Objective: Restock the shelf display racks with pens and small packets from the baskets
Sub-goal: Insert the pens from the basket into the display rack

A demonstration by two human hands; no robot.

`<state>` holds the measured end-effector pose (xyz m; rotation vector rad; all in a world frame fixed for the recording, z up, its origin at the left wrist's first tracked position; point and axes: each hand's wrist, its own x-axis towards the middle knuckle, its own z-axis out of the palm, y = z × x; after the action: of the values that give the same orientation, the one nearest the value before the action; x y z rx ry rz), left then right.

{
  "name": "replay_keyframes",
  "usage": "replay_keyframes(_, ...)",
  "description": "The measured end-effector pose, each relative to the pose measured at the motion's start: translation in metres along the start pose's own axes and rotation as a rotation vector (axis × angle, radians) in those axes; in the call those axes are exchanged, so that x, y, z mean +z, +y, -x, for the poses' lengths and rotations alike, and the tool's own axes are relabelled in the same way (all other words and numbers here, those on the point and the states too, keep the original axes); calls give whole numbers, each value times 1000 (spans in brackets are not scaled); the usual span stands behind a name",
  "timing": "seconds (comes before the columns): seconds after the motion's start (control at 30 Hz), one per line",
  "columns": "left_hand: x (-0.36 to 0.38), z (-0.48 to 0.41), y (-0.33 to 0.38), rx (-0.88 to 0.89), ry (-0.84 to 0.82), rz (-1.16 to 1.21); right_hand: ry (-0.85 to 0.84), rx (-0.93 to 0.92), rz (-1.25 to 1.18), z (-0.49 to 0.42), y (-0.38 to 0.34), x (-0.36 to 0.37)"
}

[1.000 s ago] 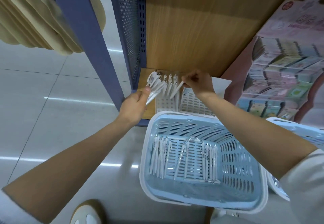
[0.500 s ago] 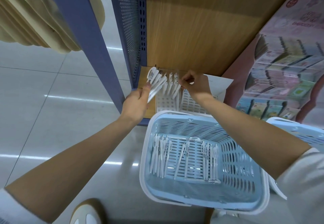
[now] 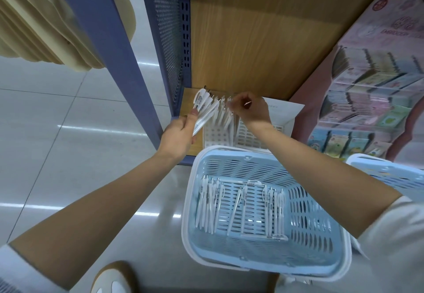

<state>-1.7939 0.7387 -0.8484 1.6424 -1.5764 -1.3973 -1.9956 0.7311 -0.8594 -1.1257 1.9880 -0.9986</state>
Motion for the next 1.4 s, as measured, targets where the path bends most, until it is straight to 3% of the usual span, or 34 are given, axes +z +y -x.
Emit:
replay_keyframes(0.13,3,0,2,9,-9,24,-354,111,-363,17,-17,-2)
replay_keyframes(0.37,1,8,3,58,-43,14,-487,191,-660,27,-22,1)
replay_keyframes(0.53,-1,16,8,23,-81,86,-467,158,-685,28,-25,-3)
replay_keyframes(0.67,-10,22,1,14,-50,61,-157,224,-893,8,-27,-25)
replay_keyframes(0.77,-17,28,-9,25,-22,53,-50,111,-784,-3,-22,-31)
replay_keyframes(1.03,-29,37,-26,25,30,-4,-19,-104,-54,-9,-4,25)
replay_keyframes(1.4,-27,30,-29,31,23,-41,-40,-228,110,-7,-4,39)
